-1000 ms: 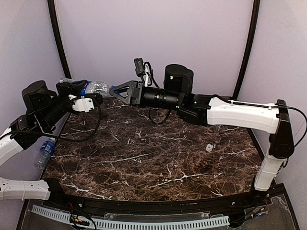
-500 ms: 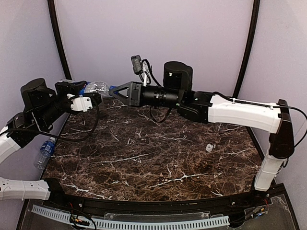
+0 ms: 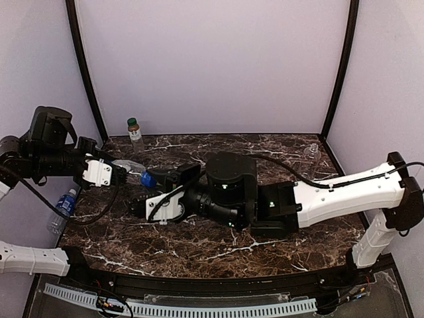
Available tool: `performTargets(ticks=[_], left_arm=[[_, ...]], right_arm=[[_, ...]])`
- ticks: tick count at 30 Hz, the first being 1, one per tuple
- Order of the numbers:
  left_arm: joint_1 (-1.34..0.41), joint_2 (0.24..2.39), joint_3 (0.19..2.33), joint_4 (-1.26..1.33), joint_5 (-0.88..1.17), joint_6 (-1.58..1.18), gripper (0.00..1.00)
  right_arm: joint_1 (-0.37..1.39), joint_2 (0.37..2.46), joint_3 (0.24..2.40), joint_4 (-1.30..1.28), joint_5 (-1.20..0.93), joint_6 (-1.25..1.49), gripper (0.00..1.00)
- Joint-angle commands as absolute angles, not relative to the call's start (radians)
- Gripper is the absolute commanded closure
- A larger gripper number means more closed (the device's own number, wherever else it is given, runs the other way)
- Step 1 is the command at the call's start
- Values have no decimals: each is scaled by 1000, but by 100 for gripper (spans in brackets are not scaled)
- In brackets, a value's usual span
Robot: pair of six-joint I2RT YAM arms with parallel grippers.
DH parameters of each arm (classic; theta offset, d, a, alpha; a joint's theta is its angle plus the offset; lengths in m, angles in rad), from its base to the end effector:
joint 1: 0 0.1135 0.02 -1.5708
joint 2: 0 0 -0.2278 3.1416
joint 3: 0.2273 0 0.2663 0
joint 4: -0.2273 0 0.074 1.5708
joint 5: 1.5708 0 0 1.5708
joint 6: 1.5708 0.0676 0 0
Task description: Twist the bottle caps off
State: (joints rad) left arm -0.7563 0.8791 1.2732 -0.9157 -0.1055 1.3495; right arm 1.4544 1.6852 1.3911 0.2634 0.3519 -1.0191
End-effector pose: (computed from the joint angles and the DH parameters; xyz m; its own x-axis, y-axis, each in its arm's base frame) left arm 0.1603 -0.1414 0.3736 0.5214 0.8419 -0.1391 0.4888 -0.1611 0.8574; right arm 0.0753 0.4434 0.3178 0.7581 -0.4002 -0.5149 -0.4707 0.2105 -0.8568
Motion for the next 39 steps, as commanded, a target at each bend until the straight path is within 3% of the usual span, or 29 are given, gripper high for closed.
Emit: performTargets(ticks=[1,6,12,15,17,18,23,27,31,35,39], left_arm=[[-753,937,1320,-1192,-100,1319,84],[-753,968,1339,-1227,-91,1288,84],[-753,964,1342,-1199,-75,1266,85],[-753,957,1347,-1181,-70,1250,86],[-753,958,1353,-1160,-77,1230,87],[-752,958,1356,-1140,-90,1214,87],[-752,956,1352,-964,-188,1151,87],[-753,942,1320,-797,-286,1131,86],[-753,921,1246,-614,-434,1211,86],[-753,882,1131,-390,-508,1341,84],[-758,869,1074,-228,-547,1443,83]], right_arm=[[1476,1688,1311,442,484,-1540,100],[1485,1732,1272,633,507,-1800,100],[1487,1738,1260,669,478,-1761,100],[1488,1750,1261,716,495,-1702,55],[1485,1754,1279,717,518,-1639,5],[1481,1754,1285,719,530,-1610,2],[1455,1714,1260,700,558,-1419,1],[1400,1646,1315,454,510,-997,1],[1280,1573,1404,167,199,-423,2],[1128,1553,1427,199,-177,143,1],[1052,1618,1476,283,-337,482,2]])
